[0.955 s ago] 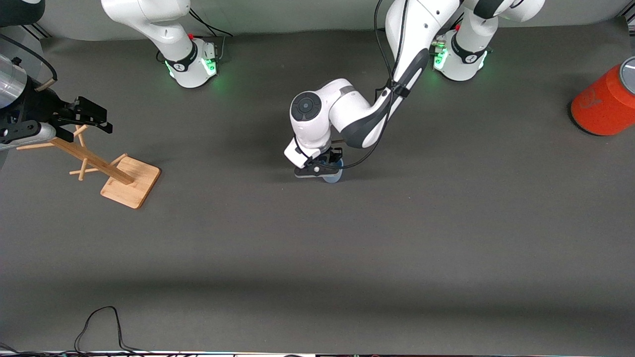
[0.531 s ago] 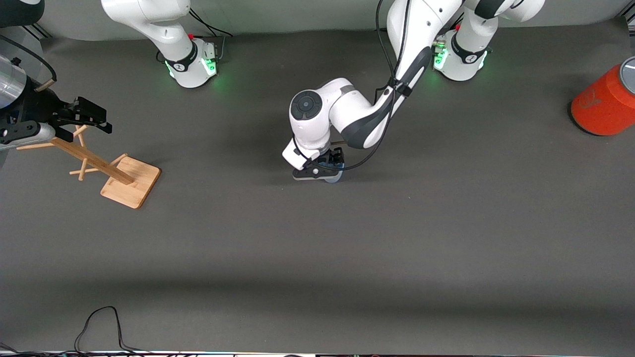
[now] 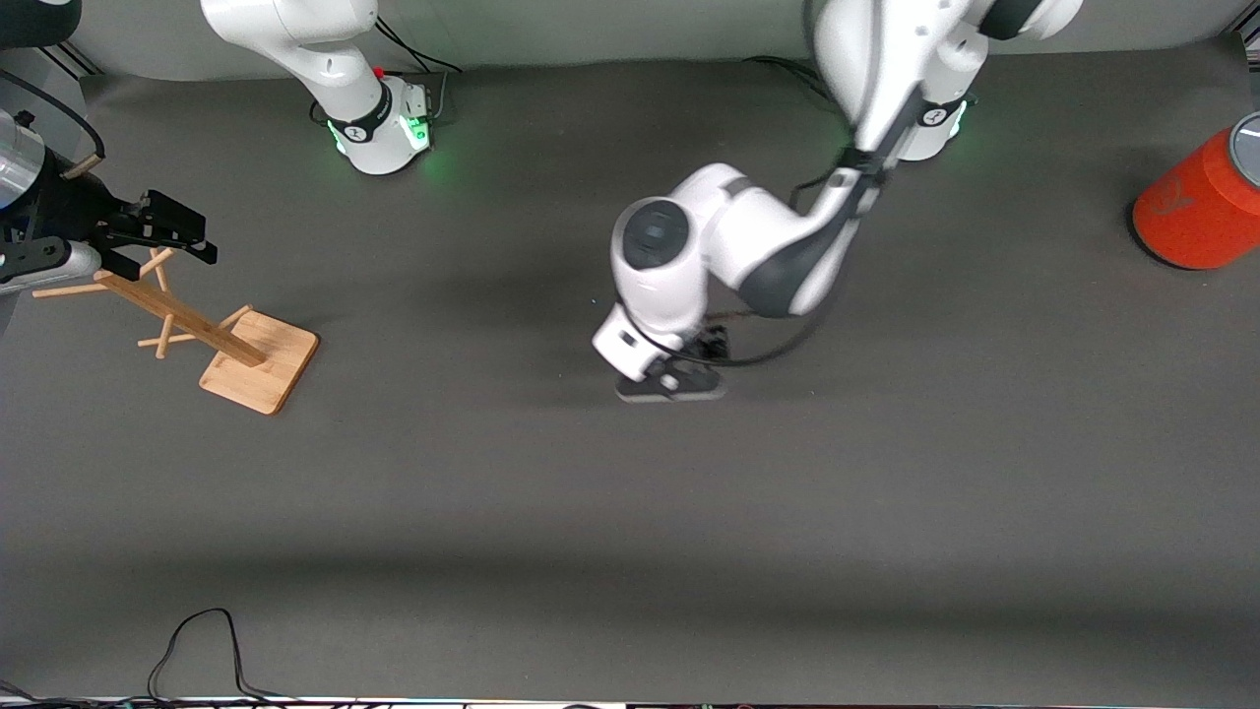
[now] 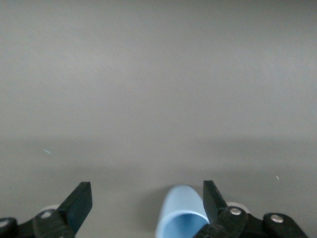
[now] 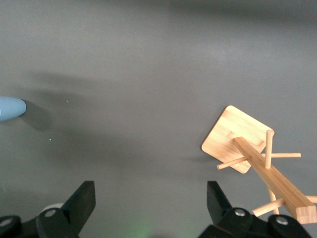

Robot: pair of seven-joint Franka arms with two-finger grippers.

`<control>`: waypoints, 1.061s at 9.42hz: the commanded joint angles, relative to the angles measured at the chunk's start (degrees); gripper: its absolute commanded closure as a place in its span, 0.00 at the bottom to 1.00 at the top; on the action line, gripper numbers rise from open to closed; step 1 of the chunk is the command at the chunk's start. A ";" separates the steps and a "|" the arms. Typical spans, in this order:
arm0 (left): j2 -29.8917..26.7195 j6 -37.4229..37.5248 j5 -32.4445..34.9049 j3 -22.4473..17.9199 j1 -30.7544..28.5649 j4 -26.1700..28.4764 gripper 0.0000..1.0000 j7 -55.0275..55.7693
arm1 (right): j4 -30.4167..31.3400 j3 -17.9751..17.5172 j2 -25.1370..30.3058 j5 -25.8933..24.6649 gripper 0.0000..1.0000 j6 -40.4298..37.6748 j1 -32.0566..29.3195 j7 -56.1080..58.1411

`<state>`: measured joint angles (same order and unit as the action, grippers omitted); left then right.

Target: Rotate and upright cup with both arms

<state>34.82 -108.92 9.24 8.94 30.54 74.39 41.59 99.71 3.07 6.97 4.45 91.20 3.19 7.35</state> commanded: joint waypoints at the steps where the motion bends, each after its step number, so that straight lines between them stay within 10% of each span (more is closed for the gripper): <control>1: -6.32 6.84 -0.19 0.73 -7.22 0.58 0.00 -7.91 | 0.84 0.36 1.72 -0.50 0.00 1.17 -0.29 -1.19; 10: -29.79 16.63 -7.30 0.47 -28.15 18.40 0.00 -23.66 | 0.05 1.33 1.20 -1.64 0.00 1.26 -0.02 -1.99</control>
<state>10.96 -92.00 3.72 9.10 4.14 86.38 19.32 99.68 4.25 7.43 3.29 92.21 3.15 6.66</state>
